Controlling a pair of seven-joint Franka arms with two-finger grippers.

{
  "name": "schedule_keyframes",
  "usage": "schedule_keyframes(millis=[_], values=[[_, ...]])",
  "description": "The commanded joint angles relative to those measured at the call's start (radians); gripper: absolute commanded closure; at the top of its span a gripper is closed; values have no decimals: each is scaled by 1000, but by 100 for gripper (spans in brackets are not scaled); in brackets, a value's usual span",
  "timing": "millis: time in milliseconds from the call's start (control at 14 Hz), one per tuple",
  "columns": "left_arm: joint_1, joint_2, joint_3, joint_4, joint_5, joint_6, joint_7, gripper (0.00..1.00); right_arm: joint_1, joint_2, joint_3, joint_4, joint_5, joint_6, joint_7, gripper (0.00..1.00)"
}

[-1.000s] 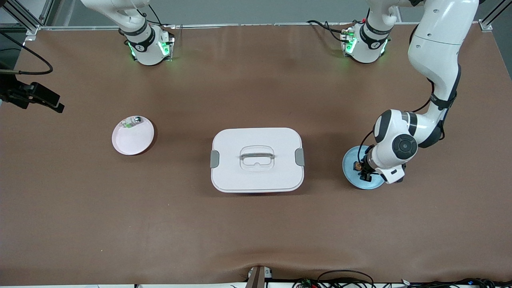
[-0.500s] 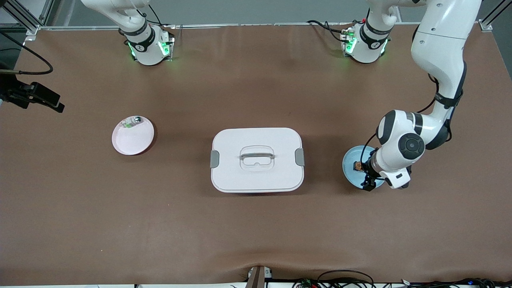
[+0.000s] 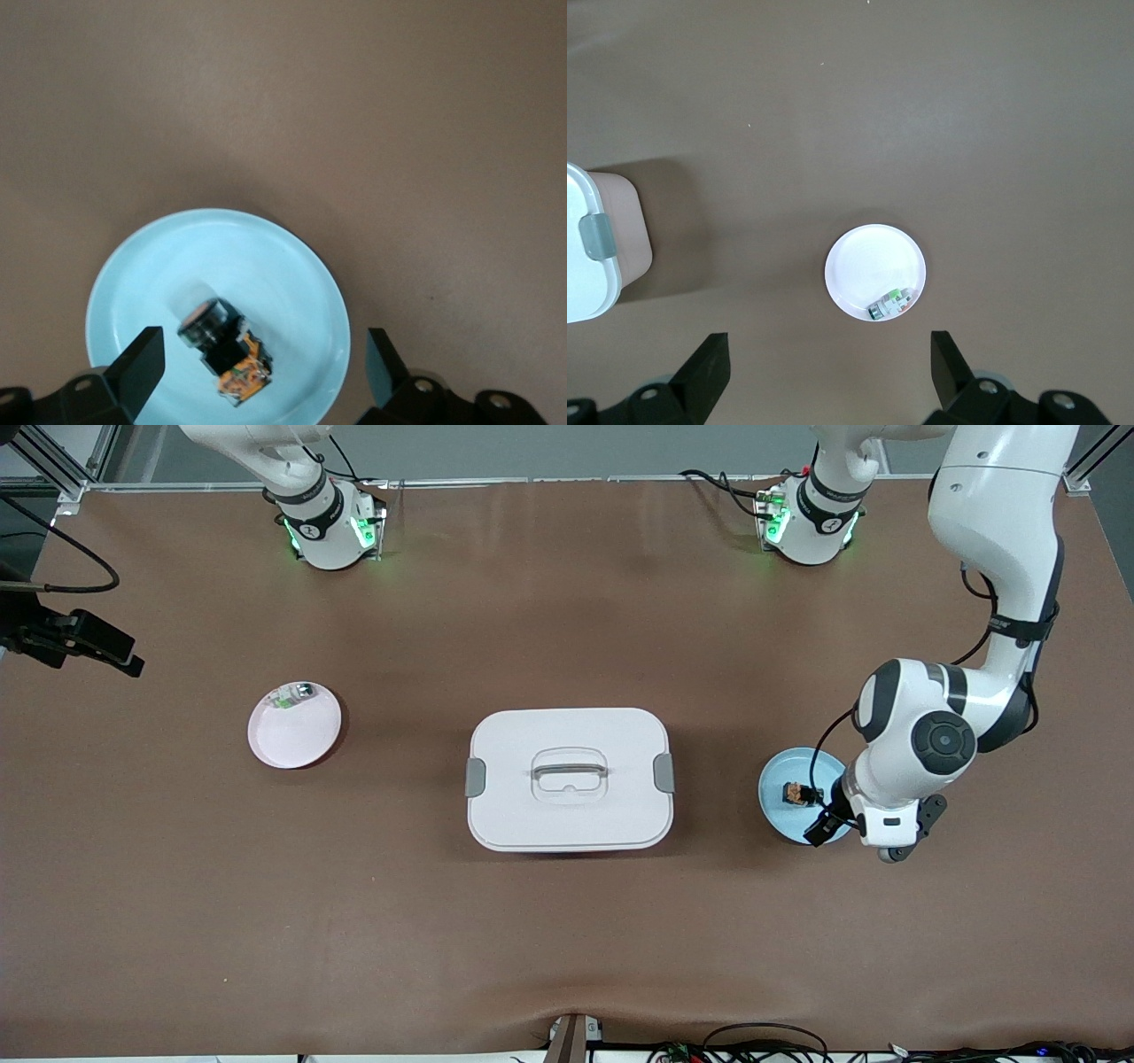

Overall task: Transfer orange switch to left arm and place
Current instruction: 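Lower the switch onto the blue plate with the left gripper, then open the left gripper and release the switch on the plate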

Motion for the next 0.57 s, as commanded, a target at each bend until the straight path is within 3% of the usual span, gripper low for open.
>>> schedule_keyframes(millis=[0,500], values=[[29,-31,-9,2,6,-24,195,0,-24,-33,14,-35,0,10,9,0],[57,-68,-15,2,-66,-148,684,0,-16,-47,17,-39,0,21,33,0]])
